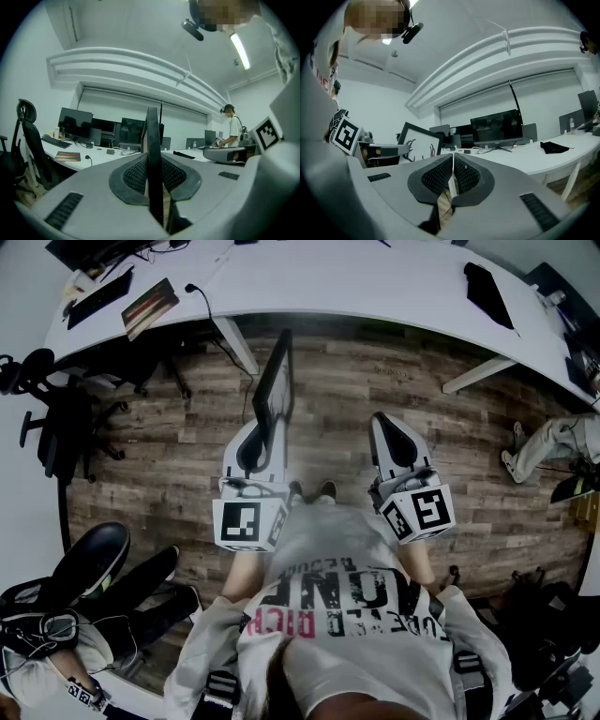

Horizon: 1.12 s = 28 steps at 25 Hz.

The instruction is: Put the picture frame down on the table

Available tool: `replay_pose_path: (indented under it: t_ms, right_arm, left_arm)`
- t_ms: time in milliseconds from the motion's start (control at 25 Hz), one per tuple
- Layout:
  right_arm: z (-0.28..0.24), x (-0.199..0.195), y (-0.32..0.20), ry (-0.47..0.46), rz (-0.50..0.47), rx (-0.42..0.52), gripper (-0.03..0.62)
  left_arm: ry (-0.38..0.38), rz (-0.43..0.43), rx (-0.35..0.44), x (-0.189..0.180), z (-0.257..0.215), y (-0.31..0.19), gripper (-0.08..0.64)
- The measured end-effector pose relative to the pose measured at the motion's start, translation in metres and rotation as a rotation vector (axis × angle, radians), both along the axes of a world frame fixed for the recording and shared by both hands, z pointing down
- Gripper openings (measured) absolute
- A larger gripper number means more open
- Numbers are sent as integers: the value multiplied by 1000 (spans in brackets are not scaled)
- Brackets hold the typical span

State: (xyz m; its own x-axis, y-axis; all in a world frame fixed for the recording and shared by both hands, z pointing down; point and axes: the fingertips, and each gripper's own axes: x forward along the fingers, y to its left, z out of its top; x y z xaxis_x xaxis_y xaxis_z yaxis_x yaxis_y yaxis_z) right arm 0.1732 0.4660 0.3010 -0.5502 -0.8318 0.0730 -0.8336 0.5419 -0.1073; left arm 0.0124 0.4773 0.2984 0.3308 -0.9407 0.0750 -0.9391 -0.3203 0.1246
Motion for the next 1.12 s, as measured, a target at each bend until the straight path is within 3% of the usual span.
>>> replay_pose_path:
  t_ms: [320, 520, 680, 920, 1120]
  right_arm:
    - [6, 16, 0, 20, 5, 2, 6]
    - [3, 17, -3, -60, 21, 0, 8]
    - [5, 29, -11, -67, 24, -6, 8]
    - [14, 18, -49, -75, 23, -35, 8]
    - [9, -9, -110, -85, 34, -33, 8]
  left_arm:
    - [2, -12, 4, 11, 4, 1, 48]
    - [13, -31, -16, 1, 10, 1, 48]
    - [13, -45, -28, 7, 13, -5, 48]
    - [32, -52, -51, -5, 23, -43, 48]
    - [47, -19, -53, -29, 22, -101, 48]
